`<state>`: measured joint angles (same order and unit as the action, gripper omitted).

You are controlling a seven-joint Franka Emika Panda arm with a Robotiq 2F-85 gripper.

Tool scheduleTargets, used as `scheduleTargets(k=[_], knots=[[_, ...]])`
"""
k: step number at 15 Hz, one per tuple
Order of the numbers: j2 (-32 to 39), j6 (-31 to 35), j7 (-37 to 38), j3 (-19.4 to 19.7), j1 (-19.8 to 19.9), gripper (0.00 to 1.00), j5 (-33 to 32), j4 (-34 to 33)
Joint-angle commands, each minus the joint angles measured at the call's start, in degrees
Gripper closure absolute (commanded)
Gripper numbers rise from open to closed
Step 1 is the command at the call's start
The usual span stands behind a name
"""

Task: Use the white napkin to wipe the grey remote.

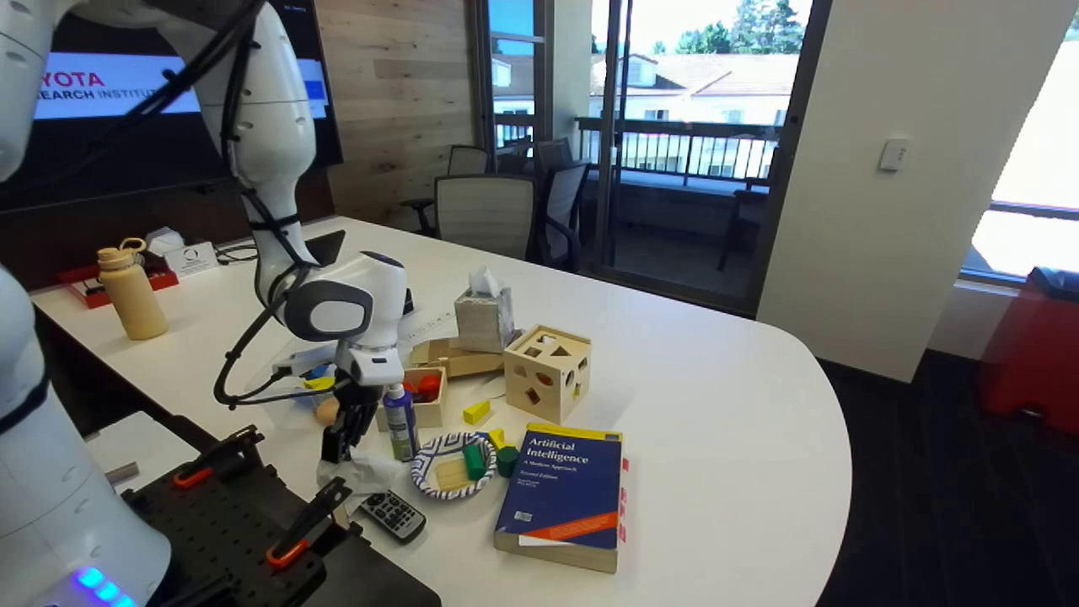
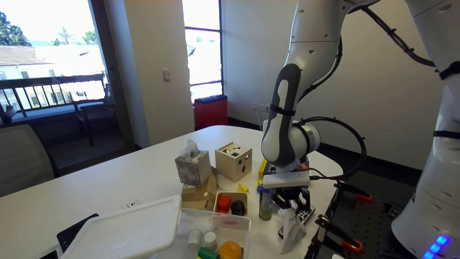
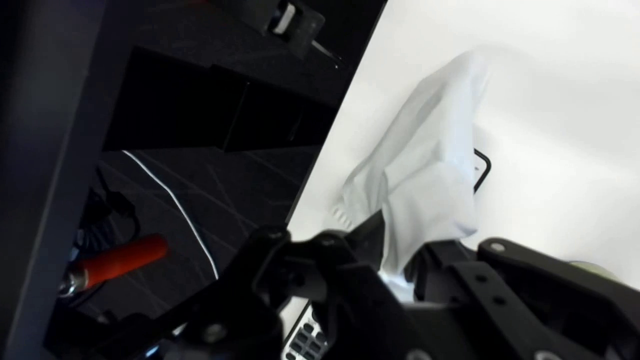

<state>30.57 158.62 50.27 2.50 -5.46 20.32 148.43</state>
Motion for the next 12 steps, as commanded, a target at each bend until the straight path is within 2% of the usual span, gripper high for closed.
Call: scheduleTargets(k=[1,6,12], knots=[[4.8,0.1,-3.9,-3.6,4.8,0.99,3.8,-2.8],[10.0,1.4,-9.1,-7.1,8.8,0.99,8.1,-5.9],[9.6,2.4,-9.0,-4.3,7.2,0.99,8.6,-5.1]])
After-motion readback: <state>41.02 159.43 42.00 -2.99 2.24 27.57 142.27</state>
